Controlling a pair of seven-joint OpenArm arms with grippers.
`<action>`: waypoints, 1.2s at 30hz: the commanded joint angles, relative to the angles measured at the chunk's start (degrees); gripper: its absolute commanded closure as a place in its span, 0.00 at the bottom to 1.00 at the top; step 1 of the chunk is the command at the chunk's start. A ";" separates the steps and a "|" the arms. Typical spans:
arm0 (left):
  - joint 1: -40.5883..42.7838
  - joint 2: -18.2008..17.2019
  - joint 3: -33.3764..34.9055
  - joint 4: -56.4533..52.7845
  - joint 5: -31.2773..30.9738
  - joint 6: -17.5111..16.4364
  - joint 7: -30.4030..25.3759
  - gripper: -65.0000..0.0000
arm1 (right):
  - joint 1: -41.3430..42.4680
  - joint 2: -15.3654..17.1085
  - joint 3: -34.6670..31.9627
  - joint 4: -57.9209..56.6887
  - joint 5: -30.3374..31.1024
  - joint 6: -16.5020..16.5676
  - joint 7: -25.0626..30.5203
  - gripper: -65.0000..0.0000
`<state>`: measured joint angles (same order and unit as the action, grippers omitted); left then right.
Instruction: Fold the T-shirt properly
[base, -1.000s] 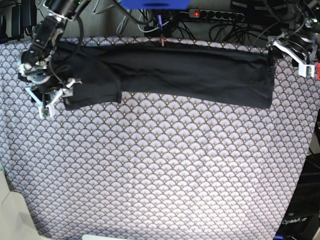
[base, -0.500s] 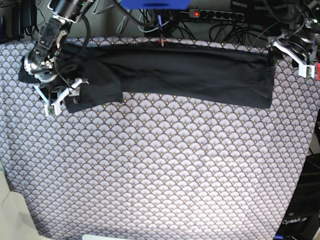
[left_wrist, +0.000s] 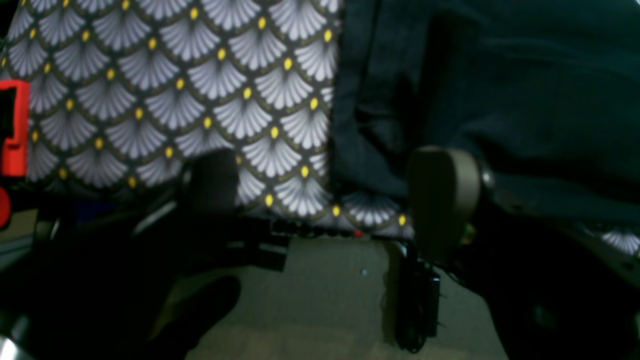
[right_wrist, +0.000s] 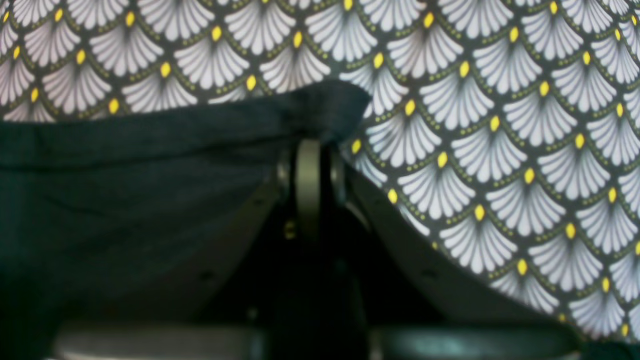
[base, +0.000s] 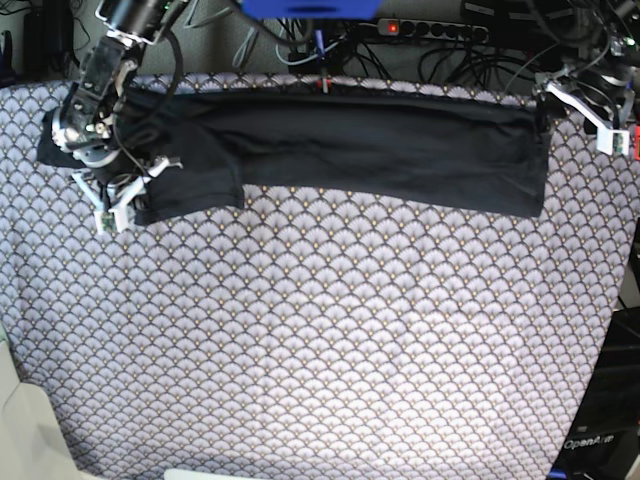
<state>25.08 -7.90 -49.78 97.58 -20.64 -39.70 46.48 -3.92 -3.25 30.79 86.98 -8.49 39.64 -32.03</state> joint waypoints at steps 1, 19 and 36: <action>0.02 -0.85 -0.37 1.10 -0.76 -0.30 -1.07 0.20 | -0.43 -0.05 -0.06 2.56 -0.17 0.36 -0.80 1.00; 0.11 -0.85 -0.37 1.10 -0.76 -0.30 -1.07 0.20 | -13.88 -4.01 -3.40 23.66 0.10 0.36 -0.80 1.00; 0.02 -1.37 -0.29 1.10 -0.76 -0.30 -1.07 0.20 | -26.63 -1.99 2.31 23.39 5.81 0.36 17.13 1.00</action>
<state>24.95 -8.43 -49.78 97.60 -20.64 -39.70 46.50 -30.20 -5.54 32.93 109.51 -3.68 40.21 -16.36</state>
